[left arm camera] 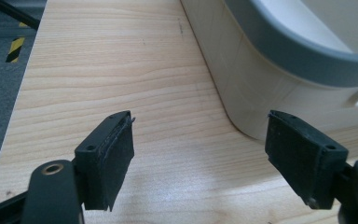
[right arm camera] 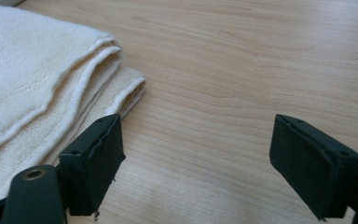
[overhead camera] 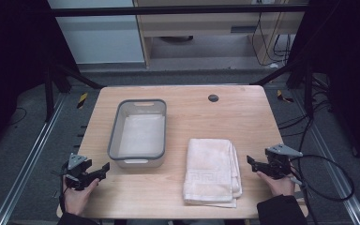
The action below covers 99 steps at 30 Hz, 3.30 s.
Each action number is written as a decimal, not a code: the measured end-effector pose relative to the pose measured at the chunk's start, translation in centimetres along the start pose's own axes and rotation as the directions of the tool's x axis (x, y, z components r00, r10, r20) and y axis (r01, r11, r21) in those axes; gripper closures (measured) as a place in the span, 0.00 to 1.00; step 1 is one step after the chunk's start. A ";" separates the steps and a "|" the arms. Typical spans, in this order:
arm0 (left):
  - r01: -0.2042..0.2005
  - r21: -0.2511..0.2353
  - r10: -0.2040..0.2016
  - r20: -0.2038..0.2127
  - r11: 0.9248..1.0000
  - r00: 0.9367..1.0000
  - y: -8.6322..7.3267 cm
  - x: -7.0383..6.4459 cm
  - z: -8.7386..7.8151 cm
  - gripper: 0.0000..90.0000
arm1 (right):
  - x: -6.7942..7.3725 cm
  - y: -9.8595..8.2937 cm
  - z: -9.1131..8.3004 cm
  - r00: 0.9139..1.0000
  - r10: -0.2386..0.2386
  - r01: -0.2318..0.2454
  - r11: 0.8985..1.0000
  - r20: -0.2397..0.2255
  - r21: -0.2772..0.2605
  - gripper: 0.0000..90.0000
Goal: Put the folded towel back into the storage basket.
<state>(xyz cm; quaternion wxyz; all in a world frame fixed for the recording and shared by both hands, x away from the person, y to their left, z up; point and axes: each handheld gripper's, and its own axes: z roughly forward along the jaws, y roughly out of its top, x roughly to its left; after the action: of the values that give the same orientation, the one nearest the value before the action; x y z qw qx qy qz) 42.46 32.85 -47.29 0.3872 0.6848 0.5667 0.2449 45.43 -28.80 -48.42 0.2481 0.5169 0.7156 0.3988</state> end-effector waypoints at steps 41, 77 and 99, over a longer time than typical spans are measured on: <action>-0.021 -0.134 0.038 0.123 0.991 0.992 4.1 -2.3 -2.8 0.38 | 1.4 4.3 -2.4 0.997 0.009 -0.017 0.994 -0.080 -0.109 0.40; -0.146 -0.162 0.184 0.259 0.976 0.948 7.1 -11.8 -0.7 0.39 | 3.3 8.9 -1.7 0.990 -0.005 -0.020 0.984 -0.137 -0.174 0.32; -0.218 -0.120 0.248 0.362 0.968 0.899 5.5 -18.1 1.0 0.38 | 4.0 8.2 -0.3 0.985 -0.042 0.025 0.995 -0.169 -0.099 0.29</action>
<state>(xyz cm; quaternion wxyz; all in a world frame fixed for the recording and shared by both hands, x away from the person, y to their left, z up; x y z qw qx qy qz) 42.17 14.81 -41.51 0.4821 0.7663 0.3866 0.1760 48.27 -23.93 -41.27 0.2174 0.4562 0.7226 0.4717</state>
